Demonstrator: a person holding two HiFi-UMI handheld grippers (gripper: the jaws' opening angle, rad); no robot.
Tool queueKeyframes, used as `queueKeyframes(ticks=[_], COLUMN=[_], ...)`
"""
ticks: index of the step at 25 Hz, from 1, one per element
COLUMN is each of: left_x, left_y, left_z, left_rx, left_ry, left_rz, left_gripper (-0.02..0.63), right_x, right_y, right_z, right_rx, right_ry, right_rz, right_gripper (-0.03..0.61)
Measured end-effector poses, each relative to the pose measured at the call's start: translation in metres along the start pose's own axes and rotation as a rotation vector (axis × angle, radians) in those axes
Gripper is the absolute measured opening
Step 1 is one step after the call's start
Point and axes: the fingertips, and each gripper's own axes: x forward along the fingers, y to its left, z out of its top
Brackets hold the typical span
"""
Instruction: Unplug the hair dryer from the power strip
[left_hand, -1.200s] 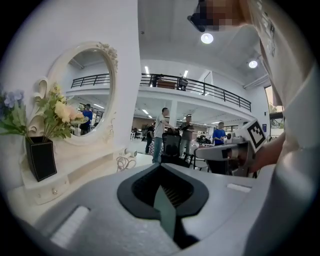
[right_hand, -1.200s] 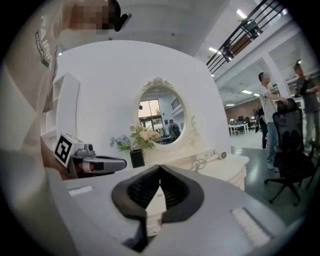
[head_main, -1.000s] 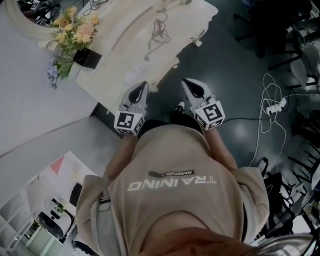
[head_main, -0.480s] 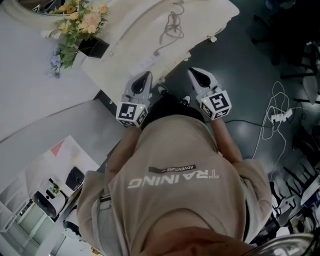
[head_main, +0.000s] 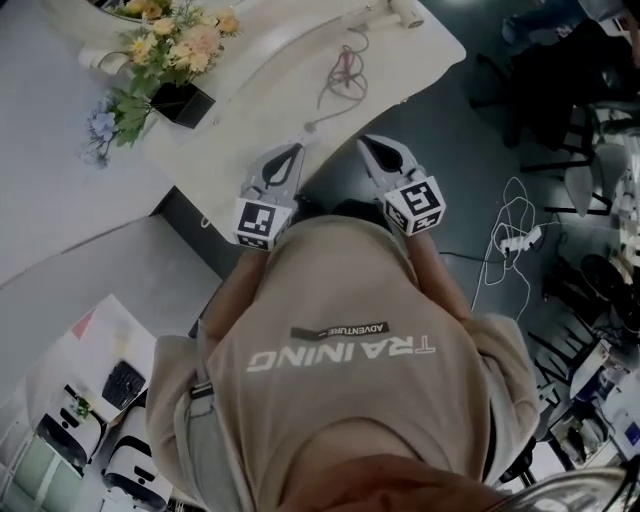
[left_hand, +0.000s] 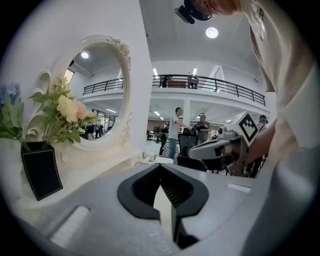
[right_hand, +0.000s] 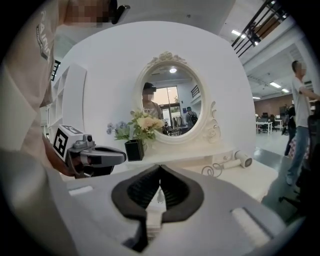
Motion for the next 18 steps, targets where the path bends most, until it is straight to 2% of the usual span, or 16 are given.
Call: queueKeyframes(ticks=[4,7,18], left_x=[0.005,0.005,0.012], left_y=[0.008,0.014,0.048], left_z=[-0.003,-0.01,-0.023], left_rx=[-0.005,-0.032,-0.09], left_ry=[-0.008,-0.005,0.075], left_rz=[-0.027,-0.016,0.129], left_gripper=[0.006,0.006,0.006], right_x=[0.021,0.034,0.081], right_y=[0.001,0.005,0.008], right_z=[-0.009,-0.013,0.004], right_rx=[0.007,0.01,-0.064], right_ry=[0.027,0.057,0.108], right_rz=[0.004,0.029,0.247], right_gripper=[0.003,0.003,0.003])
